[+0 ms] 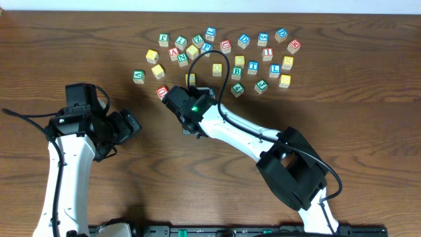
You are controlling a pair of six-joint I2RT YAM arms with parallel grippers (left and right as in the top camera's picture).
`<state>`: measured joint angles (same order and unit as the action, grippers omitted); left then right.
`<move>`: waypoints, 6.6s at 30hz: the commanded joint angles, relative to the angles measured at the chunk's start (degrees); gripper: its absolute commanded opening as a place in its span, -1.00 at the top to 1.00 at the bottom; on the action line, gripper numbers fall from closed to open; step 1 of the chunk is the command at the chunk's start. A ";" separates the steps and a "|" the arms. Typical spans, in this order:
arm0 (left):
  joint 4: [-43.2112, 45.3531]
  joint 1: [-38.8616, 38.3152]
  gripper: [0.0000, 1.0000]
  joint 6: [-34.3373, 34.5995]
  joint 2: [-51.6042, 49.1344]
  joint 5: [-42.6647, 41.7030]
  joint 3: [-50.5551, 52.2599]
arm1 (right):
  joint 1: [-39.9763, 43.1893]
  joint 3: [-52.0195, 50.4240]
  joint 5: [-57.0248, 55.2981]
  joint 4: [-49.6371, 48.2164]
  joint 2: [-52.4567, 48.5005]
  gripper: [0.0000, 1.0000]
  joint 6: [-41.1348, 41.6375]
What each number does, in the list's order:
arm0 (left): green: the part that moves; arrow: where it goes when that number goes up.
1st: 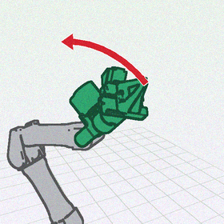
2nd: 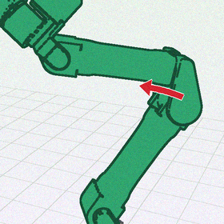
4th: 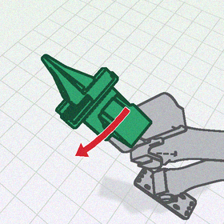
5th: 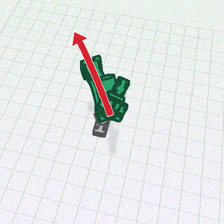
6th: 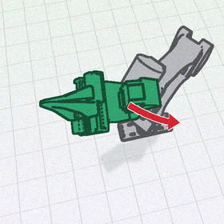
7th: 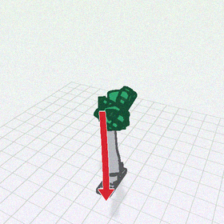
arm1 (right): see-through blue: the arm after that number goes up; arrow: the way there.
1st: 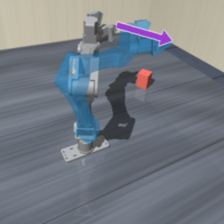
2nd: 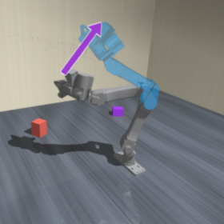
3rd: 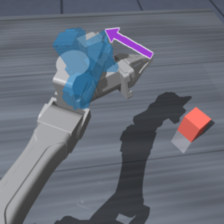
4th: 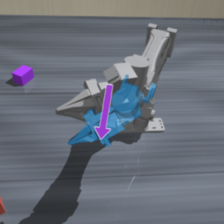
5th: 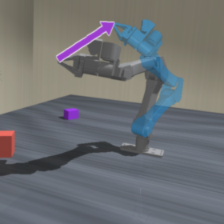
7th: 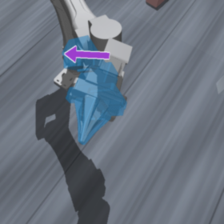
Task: Spell out ROBOT
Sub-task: 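Carry the green R block toward the front and set it down, then move the right gripper back to the pile over the yellow O block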
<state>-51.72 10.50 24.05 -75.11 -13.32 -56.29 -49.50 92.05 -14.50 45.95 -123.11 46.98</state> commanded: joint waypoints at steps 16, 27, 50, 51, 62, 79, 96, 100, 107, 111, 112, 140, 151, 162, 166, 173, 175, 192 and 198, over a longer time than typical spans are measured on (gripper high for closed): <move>-0.31 0.20 -0.95 0.26 0.42 0.55 -1.27 | 0.04 -2.51 -2.99 0.48 -0.37 0.28 7.89; -0.28 0.20 -0.95 0.26 0.42 0.55 -1.27 | 0.07 -2.49 -2.51 -0.09 -0.37 0.15 7.82; -0.07 0.20 -0.95 0.26 0.42 0.57 -1.27 | 0.24 -2.49 0.61 -3.39 -0.37 0.39 -0.37; -0.07 0.20 -0.95 0.26 0.42 0.57 -1.27 | 0.26 -2.49 0.63 -3.39 -0.37 0.38 -0.39; -0.07 0.20 -0.95 0.26 0.42 0.55 -1.27 | 0.26 -2.49 1.57 -1.88 -0.37 0.42 2.71; -0.07 0.20 -0.95 0.26 0.42 0.57 -1.27 | 0.46 -0.28 1.14 -2.43 0.00 -0.15 -1.36; -0.09 0.20 -0.95 0.26 0.42 0.55 -1.27 | 13.53 14.64 1.22 -13.03 0.07 -0.33 -17.46; -0.09 0.20 -0.95 0.26 0.42 0.55 -1.27 | 14.75 14.64 1.57 -15.39 0.04 -0.36 -17.46; -0.92 0.20 -0.95 0.26 0.42 0.52 -1.27 | 14.58 13.25 1.57 -16.02 -0.17 -0.54 -17.46; -1.20 0.20 -0.95 0.26 0.42 0.55 -1.05 | 13.92 13.20 2.01 -14.95 -0.17 -0.64 -17.03; -1.16 0.20 -0.95 0.26 0.42 0.55 -0.94 | 13.77 13.20 2.25 -15.19 -0.17 -0.71 -16.74; 0.83 0.20 -0.95 0.26 0.39 0.57 -0.94 | 13.29 13.20 -7.04 -29.31 -14.49 -0.59 -17.29; 1.03 0.20 -0.95 0.26 0.39 0.59 -0.94 | 13.40 13.20 -10.86 -26.88 -14.93 -0.57 -16.83; 1.25 0.20 -0.95 0.24 0.39 0.59 -0.94 | 13.49 13.20 -11.78 -26.43 -14.93 -0.64 -15.76; 1.27 0.20 -0.95 0.24 0.39 0.59 -0.94 | 13.51 13.20 -4.70 -29.62 -14.93 -0.56 -20.00; 1.25 0.20 -0.95 0.26 0.39 0.59 -0.94 | 13.40 13.22 -0.61 -28.00 -14.58 -0.86 -21.31; 1.25 0.20 -0.95 0.24 0.39 0.59 -0.94 | 13.40 13.29 -0.57 -28.48 -13.81 -0.87 -21.31; 1.77 0.20 -0.95 0.26 0.39 1.01 -0.94 | 15.54 13.25 -5.33 -22.95 -10.21 -0.75 -10.93; 1.86 0.20 -0.95 0.26 0.39 1.01 -0.94 | 15.91 13.27 -5.73 -23.10 -10.43 -0.79 -10.82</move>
<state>-49.87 10.50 24.05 -75.11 -13.15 -56.29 -33.98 105.30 -18.74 22.90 -134.61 34.94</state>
